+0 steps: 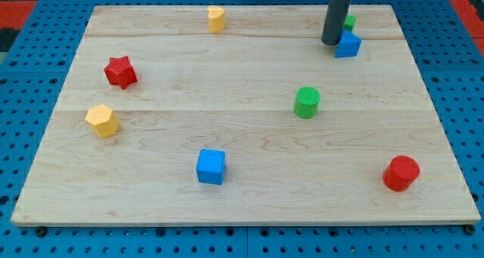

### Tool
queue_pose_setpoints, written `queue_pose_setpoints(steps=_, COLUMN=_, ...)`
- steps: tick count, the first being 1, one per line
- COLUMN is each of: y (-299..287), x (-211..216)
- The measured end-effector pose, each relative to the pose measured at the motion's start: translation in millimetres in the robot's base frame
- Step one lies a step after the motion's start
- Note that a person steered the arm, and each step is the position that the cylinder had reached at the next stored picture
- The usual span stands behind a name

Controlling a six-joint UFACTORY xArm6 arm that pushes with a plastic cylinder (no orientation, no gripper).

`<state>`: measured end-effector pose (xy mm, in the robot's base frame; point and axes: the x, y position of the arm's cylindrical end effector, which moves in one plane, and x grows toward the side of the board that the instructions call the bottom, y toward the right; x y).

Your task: Point your arm at the center of the board

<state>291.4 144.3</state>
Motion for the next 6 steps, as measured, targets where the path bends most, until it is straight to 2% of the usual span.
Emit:
queue_pose_setpoints(steps=1, y=-13.4, x=17.2)
queue_pose_setpoints(steps=3, y=-112.8, x=38.8)
queue_pose_setpoints(steps=5, y=-127.0, x=145.9)
queue_pose_setpoints(steps=6, y=-125.8, x=148.2)
